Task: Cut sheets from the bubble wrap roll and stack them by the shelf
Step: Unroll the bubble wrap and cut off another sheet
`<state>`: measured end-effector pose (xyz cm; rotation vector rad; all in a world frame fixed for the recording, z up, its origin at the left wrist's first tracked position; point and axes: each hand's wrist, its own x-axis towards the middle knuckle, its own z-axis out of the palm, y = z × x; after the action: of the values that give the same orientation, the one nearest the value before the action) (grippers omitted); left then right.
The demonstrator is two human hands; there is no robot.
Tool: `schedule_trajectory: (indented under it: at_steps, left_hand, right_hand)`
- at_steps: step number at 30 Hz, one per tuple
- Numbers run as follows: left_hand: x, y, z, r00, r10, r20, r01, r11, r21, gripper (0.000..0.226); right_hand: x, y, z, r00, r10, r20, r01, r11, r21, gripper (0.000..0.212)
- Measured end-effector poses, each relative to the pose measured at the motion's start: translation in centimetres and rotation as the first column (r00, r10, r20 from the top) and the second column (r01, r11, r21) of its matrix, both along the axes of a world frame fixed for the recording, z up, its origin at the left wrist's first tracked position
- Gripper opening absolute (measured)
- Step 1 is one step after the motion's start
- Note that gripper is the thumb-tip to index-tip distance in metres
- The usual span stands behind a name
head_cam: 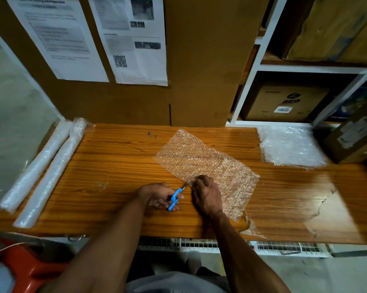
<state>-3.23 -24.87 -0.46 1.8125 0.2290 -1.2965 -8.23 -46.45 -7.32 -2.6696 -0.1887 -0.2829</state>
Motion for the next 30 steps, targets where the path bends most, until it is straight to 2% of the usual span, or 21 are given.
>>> schedule_trajectory:
  at_steps: [8, 19, 26, 30]
  left_hand:
    - [-0.2, 0.2, -0.9, 0.992, 0.024, 0.123, -0.021, 0.999, -0.03, 0.05]
    - [0.2, 0.0, 0.7, 0.99, 0.012, -0.138, -0.03, 0.991, -0.129, 0.03]
    - [1.1, -0.9, 0.6, 0.998, 0.01, -0.062, -0.013, 0.999, -0.05, 0.052]
    - [1.4, -1.5, 0.4, 0.999, 0.024, -0.049, -0.026, 0.999, -0.037, 0.038]
  right_hand:
    - [-0.1, 0.0, 0.3, 1.0, 0.008, 0.01, -0.008, 0.999, 0.042, 0.021]
    - [-0.6, -0.4, 0.7, 0.999, 0.025, 0.044, -0.028, 0.998, 0.063, 0.022]
    - [-0.9, -0.5, 1.2, 0.995, 0.052, 0.089, -0.057, 0.997, 0.059, 0.02]
    - [-0.8, -0.6, 0.9, 0.996, 0.054, 0.066, -0.057, 0.997, 0.045, 0.017]
